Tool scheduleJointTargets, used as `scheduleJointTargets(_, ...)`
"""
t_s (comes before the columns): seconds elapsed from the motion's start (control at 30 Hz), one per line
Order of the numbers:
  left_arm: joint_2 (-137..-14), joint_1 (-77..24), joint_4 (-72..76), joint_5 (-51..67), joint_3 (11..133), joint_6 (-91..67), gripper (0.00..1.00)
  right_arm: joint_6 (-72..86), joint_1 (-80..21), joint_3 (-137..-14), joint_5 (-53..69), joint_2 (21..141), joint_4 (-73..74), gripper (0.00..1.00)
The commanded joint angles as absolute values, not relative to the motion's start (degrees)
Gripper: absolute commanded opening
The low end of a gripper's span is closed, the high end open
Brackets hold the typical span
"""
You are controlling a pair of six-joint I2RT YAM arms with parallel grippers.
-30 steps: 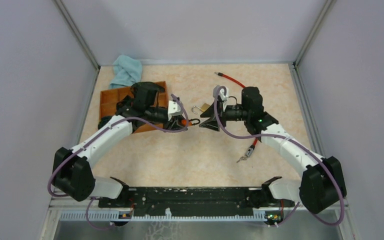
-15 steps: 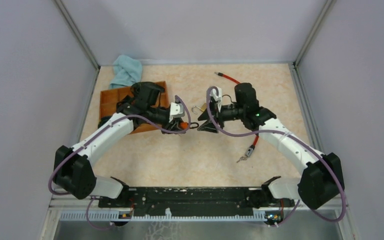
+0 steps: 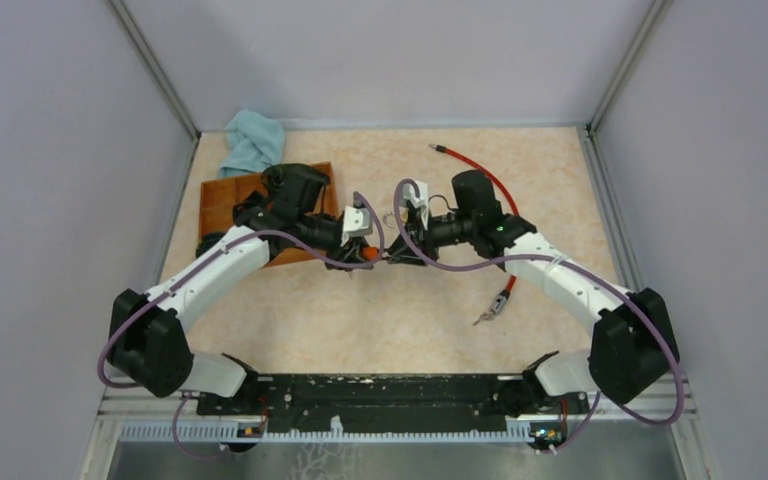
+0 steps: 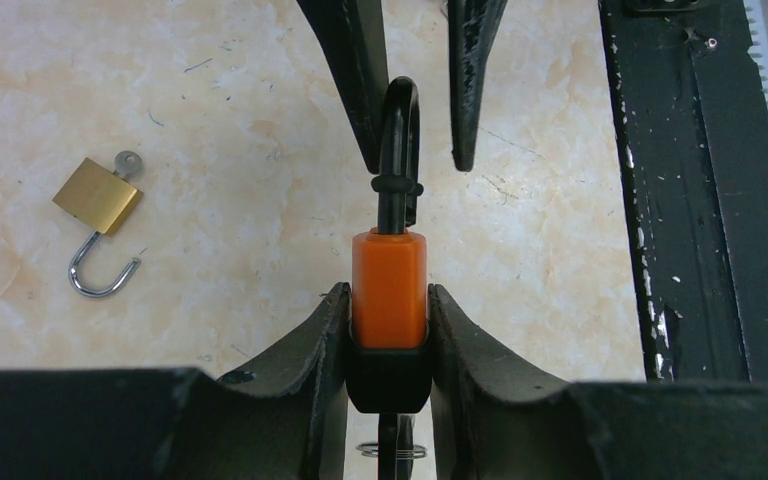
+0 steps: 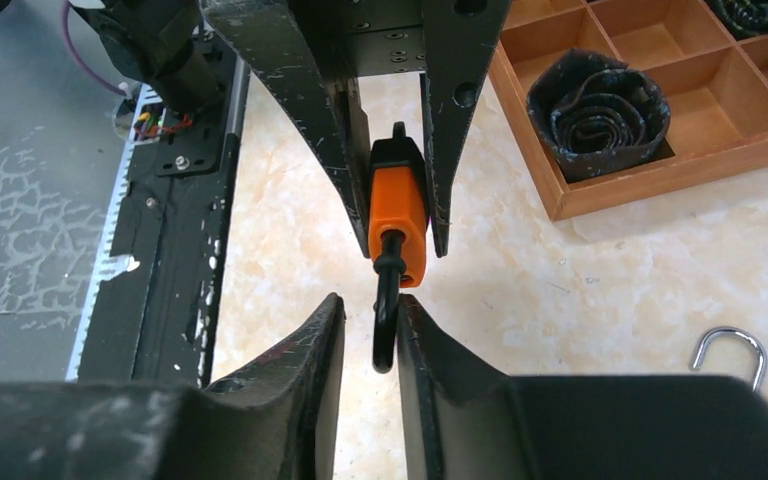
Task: Lock with the key
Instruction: Lock the lock.
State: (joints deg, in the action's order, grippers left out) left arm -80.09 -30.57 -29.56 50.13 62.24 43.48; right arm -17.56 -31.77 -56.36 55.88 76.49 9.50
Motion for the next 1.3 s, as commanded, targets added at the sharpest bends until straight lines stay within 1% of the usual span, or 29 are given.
scheduleJointTargets(0.0, -80.59, -30.98, -27.87, 51.34, 64.03, 43.42, 0.00, -17.72, -33.13, -59.88, 55.94, 77.87, 6.87, 0.23)
scheduleJointTargets(0.07, -80.60, -30.94, -27.59, 51.25, 63.83, 43.35, 0.00, -17.34, -33.22, -59.75, 55.66, 78.03, 6.27, 0.15)
scheduleJointTargets(0.17, -80.51, -30.94, -27.33, 51.32, 63.64, 43.34, 0.00, -16.26, -33.22, -59.10, 54.26, 77.90, 4.40, 0.00)
scheduleJointTargets(0.2, -80.49, -30.94, -27.29, 51.49, 63.63, 43.34, 0.00, -16.03, -33.22, -58.88, 53.62, 77.67, 3.76, 0.00)
scheduleJointTargets(0.23, -80.38, -30.94, -27.32, 51.63, 63.65, 43.30, 0.02, -15.75, -33.22, -58.71, 52.94, 77.40, 3.17, 0.00)
scheduleJointTargets(0.3, -80.21, -30.88, -27.26, 52.04, 63.80, 42.78, 0.10, -15.35, -33.03, -58.53, 51.94, 76.60, 2.06, 0.00)
scheduleJointTargets(0.47, -78.81, -28.57, -27.54, 54.25, 64.64, 40.20, 0.44, -10.44, -30.24, -58.04, 55.23, 75.18, -3.68, 0.00)
scheduleJointTargets(0.5, -78.23, -27.59, -26.94, 55.16, 64.49, 39.47, 0.48, -8.72, -29.40, -57.90, 56.47, 75.07, -5.27, 0.00)
scheduleJointTargets(0.53, -77.58, -26.49, -25.96, 56.10, 64.09, 38.46, 0.53, -6.77, -28.57, -57.66, 57.77, 74.94, -7.23, 0.00)
scheduleJointTargets(0.57, -76.81, -25.43, -24.59, 57.15, 63.48, 37.24, 0.61, -4.74, -27.89, -57.35, 58.79, 74.86, -9.24, 0.00)
scheduleJointTargets(0.6, -76.05, -24.09, -22.81, 58.30, 62.89, 35.59, 0.67, -2.55, -27.28, -56.98, 59.63, 74.75, -11.57, 0.00)
scheduleJointTargets(0.67, -74.23, -21.72, -17.86, 60.47, 61.32, 30.59, 0.76, 1.87, -26.91, -56.17, 60.80, 74.46, -16.37, 0.00)
scheduleJointTargets(0.7, -73.39, -20.59, -15.03, 61.36, 60.51, 28.05, 0.79, 4.28, -26.82, -55.78, 61.08, 74.37, -18.96, 0.00)
scheduleJointTargets(0.8, -70.87, -18.33, -4.37, 63.73, 57.78, 19.59, 0.81, 13.42, -26.72, -54.50, 61.37, 74.56, -27.96, 0.00)
scheduleJointTargets(1.0, -69.47, -17.64, 14.00, 67.51, 53.30, 5.14, 0.79, 26.45, -26.54, -52.49, 61.04, 75.34, -41.12, 0.00)
scheduleJointTargets(1.1, -70.28, -17.62, 20.70, 69.34, 52.25, -0.50, 0.74, 29.29, -26.54, -52.06, 61.08, 75.62, -43.98, 0.00)
scheduleJointTargets(1.27, -70.81, -17.75, 33.48, 71.37, 48.32, -10.89, 0.58, 30.77, -26.57, -51.35, 60.77, 75.71, -45.83, 0.00)
